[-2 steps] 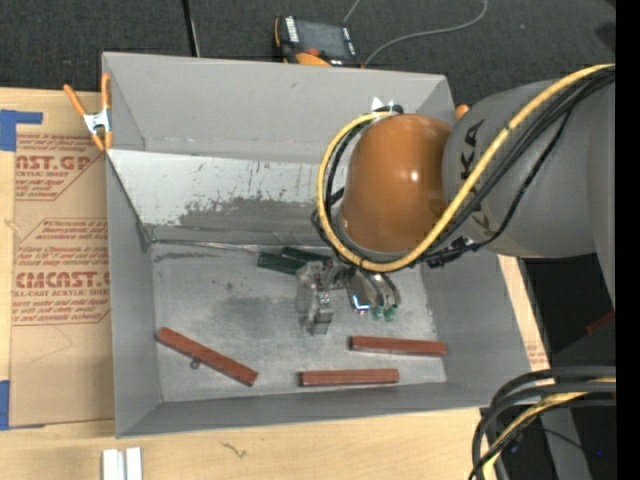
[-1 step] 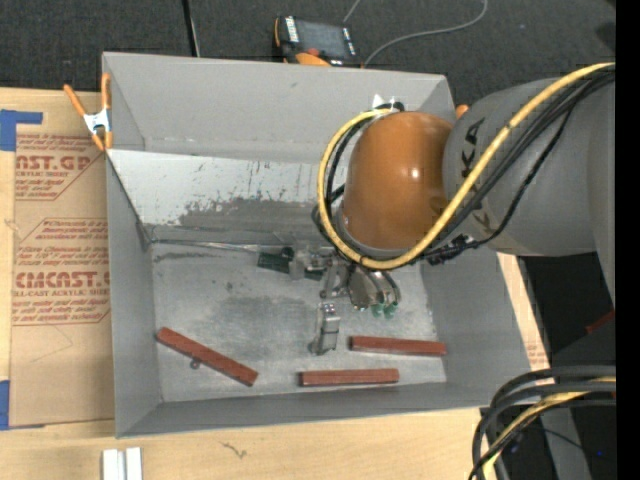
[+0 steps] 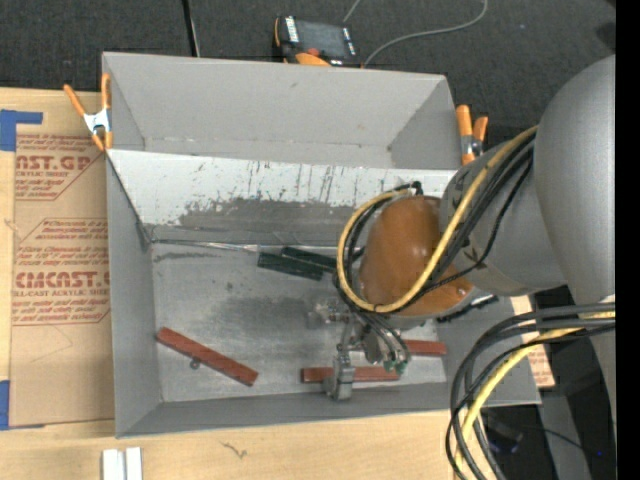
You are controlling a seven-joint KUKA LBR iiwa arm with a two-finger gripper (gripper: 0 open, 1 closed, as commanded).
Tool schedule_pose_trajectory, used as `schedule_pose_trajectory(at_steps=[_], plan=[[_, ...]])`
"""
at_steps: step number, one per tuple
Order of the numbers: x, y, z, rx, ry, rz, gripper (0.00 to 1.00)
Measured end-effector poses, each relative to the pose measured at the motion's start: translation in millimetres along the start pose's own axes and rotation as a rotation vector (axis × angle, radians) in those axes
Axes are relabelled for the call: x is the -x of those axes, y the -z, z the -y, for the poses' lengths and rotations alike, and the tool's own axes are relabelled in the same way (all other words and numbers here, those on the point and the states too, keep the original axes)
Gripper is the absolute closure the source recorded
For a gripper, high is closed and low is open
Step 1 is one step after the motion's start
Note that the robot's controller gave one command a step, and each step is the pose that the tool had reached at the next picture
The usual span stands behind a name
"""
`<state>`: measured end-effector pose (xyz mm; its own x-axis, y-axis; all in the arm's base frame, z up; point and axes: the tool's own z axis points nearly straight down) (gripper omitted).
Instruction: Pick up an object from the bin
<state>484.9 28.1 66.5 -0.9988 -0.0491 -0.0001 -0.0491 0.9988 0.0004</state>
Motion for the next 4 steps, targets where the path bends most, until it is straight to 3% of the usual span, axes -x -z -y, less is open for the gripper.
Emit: schedule_pose_trajectory(at_steps=[1, 2, 3, 4], plan=[[2.3, 5.0, -1.4, 0.0, 0.003, 0.004, 1.0], [1.6, 3.7, -1.7, 0.0, 0.003, 0.003, 0.0], [-4.2, 10.5, 49.9, -0.002, -0.045, 0.005, 0.0], [-5.2, 10.1, 46.5, 0.001, -0.04, 0.0, 1.0]])
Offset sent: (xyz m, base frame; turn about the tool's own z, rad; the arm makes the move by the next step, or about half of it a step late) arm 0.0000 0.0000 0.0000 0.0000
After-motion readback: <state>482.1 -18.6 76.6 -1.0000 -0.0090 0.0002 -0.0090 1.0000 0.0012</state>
